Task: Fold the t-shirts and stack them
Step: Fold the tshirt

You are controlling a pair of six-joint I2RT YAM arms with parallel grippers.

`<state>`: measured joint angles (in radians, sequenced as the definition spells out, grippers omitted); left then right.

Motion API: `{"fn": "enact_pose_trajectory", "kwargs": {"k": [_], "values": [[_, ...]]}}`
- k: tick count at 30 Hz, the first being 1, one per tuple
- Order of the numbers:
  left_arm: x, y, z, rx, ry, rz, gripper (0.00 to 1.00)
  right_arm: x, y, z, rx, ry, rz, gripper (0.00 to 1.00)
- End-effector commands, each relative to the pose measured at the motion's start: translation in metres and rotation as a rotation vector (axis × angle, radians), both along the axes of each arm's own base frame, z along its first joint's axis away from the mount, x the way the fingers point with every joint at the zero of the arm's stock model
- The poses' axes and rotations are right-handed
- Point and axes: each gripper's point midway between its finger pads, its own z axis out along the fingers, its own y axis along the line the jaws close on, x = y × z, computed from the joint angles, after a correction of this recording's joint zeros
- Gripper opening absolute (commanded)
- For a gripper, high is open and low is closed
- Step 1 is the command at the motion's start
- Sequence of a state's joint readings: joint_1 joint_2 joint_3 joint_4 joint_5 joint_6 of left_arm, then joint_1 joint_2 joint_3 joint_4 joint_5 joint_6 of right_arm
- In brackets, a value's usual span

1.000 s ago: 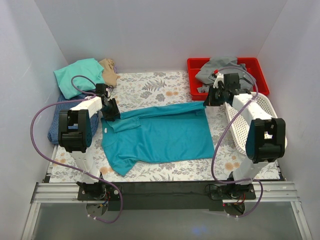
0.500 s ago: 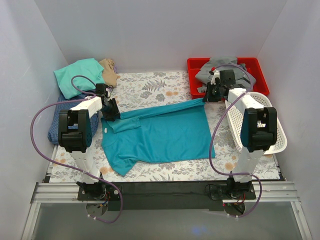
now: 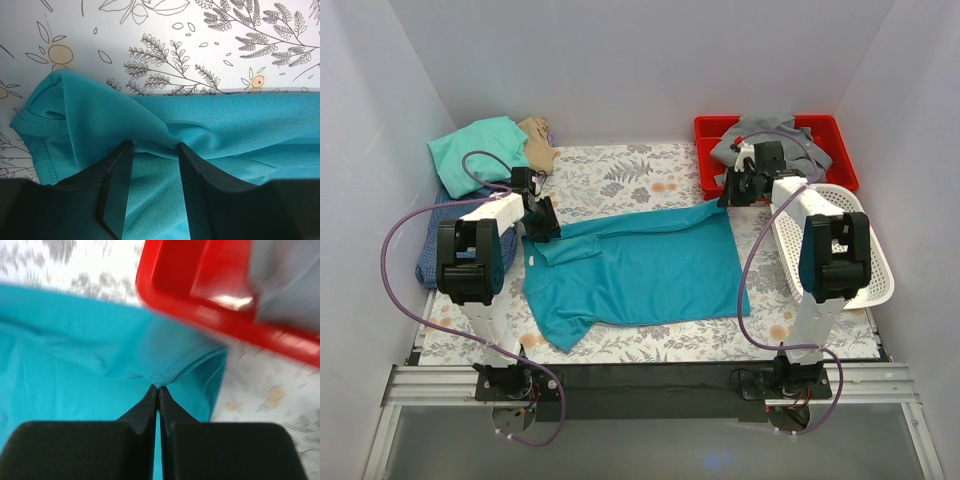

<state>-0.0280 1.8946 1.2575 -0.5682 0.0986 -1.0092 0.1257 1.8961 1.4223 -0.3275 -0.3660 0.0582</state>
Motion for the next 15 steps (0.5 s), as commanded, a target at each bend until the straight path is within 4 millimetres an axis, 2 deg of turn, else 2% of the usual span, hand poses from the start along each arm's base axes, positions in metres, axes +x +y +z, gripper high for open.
{"fn": "enact_pose_trajectory", "kwargs": {"k": [1,2,3,7,9,10,12,13,15], "values": [[-0.033,0.001,-0.033,0.000,0.149,-0.017,0.40,-0.036,0.019,0.006,0.057,0.025,0.106,0.04],[-0.032,0.001,-0.033,0.000,0.145,-0.016,0.40,-0.044,0.020,0.005,0.063,0.037,0.116,0.04],[-0.032,0.001,-0.033,-0.002,0.145,-0.016,0.40,-0.056,0.019,-0.005,0.059,0.078,0.115,0.04],[-0.032,0.001,-0.033,-0.003,0.145,-0.017,0.40,-0.085,0.014,-0.020,0.042,0.133,0.101,0.04],[-0.032,0.000,-0.033,-0.005,0.145,-0.017,0.40,-0.092,0.010,-0.018,0.027,0.128,0.085,0.04],[-0.031,0.000,-0.031,-0.006,0.140,-0.018,0.40,-0.097,0.002,-0.026,-0.009,0.145,0.044,0.04],[-0.032,0.000,-0.032,-0.006,0.143,-0.018,0.39,-0.100,-0.008,-0.026,-0.053,0.142,-0.010,0.04],[-0.032,0.000,-0.032,-0.006,0.143,-0.018,0.40,-0.102,-0.021,-0.034,-0.109,0.155,-0.067,0.04],[-0.033,0.001,-0.031,-0.003,0.143,-0.017,0.40,-0.101,-0.030,-0.034,-0.148,0.138,-0.107,0.03]]}}
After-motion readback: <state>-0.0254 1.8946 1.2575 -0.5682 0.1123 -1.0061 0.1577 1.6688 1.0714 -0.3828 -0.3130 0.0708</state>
